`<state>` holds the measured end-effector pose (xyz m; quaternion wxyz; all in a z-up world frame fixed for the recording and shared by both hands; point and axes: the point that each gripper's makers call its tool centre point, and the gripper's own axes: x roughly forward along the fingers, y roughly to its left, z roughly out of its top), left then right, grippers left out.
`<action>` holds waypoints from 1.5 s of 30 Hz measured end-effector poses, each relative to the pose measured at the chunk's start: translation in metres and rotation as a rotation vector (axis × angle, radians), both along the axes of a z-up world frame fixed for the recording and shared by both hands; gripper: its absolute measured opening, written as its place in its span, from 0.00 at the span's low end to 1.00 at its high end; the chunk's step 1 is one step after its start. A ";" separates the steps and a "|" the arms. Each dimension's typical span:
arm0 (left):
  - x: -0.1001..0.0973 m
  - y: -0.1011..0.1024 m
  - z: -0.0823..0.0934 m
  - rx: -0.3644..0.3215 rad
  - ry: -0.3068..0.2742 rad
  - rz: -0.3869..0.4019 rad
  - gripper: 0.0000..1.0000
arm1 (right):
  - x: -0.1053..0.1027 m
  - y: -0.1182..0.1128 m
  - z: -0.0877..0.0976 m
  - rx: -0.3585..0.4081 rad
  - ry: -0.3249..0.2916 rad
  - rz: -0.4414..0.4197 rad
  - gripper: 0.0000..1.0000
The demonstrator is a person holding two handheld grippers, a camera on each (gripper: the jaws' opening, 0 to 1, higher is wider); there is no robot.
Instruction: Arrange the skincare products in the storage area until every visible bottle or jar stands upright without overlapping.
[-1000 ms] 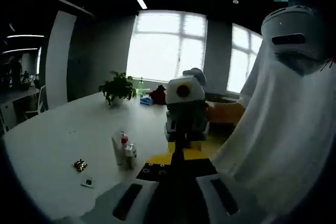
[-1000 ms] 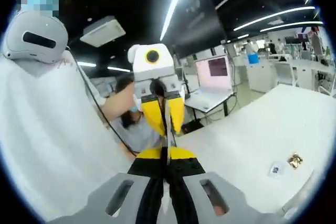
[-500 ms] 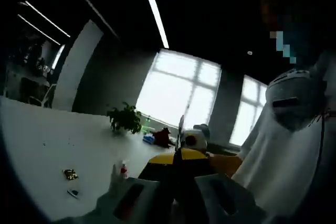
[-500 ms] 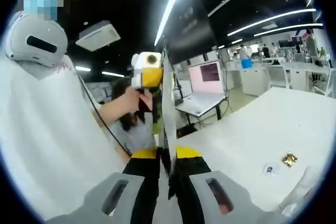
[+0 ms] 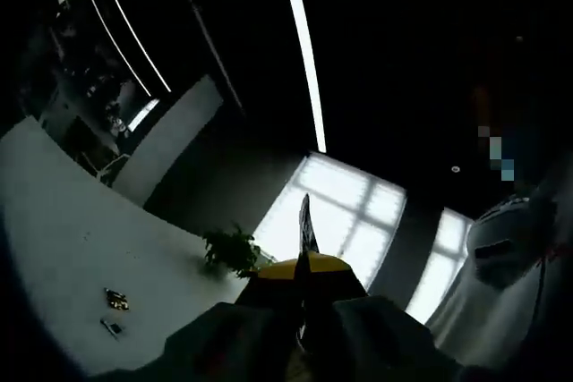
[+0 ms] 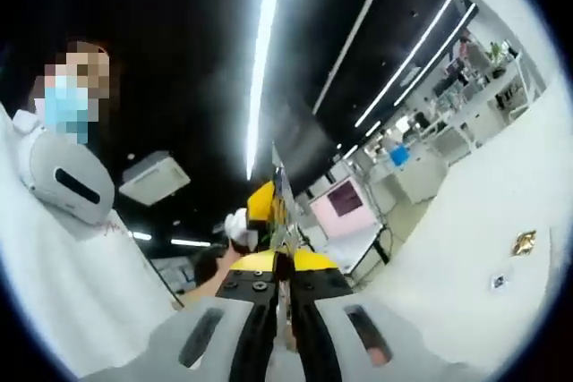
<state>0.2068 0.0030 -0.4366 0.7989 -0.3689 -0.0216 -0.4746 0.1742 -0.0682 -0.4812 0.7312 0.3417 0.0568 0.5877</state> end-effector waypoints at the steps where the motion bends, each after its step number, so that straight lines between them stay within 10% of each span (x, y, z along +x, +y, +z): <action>1: 0.000 0.003 0.000 -0.031 0.013 0.004 0.04 | 0.003 -0.002 0.002 0.024 0.021 -0.015 0.02; 8: -0.005 0.004 -0.021 0.085 -0.016 0.021 0.04 | 0.004 -0.005 -0.003 -0.026 -0.002 -0.025 0.01; 14: -0.008 0.009 -0.038 0.418 -0.152 0.008 0.19 | -0.004 -0.002 -0.007 -0.182 -0.111 0.018 0.01; 20: -0.011 0.007 -0.014 0.621 -0.339 -0.085 0.36 | -0.016 0.005 -0.018 -0.318 -0.177 0.106 0.01; 25: -0.025 -0.012 -0.025 0.732 -0.325 -0.255 0.31 | -0.023 0.012 -0.019 -0.355 -0.213 0.144 0.01; 29: -0.038 -0.033 -0.042 0.760 -0.310 -0.366 0.26 | -0.024 0.013 -0.020 -0.364 -0.219 0.154 0.01; 32: -0.036 -0.037 -0.047 0.756 -0.294 -0.369 0.03 | -0.017 0.010 -0.012 -0.344 -0.221 0.108 0.01; 41: -0.024 -0.035 -0.022 0.544 -0.225 -0.293 0.01 | 0.006 -0.004 0.012 -0.217 -0.268 -0.035 0.07; 45: -0.016 -0.027 -0.001 0.413 -0.210 -0.234 0.01 | 0.014 -0.013 0.018 -0.134 -0.198 -0.073 0.29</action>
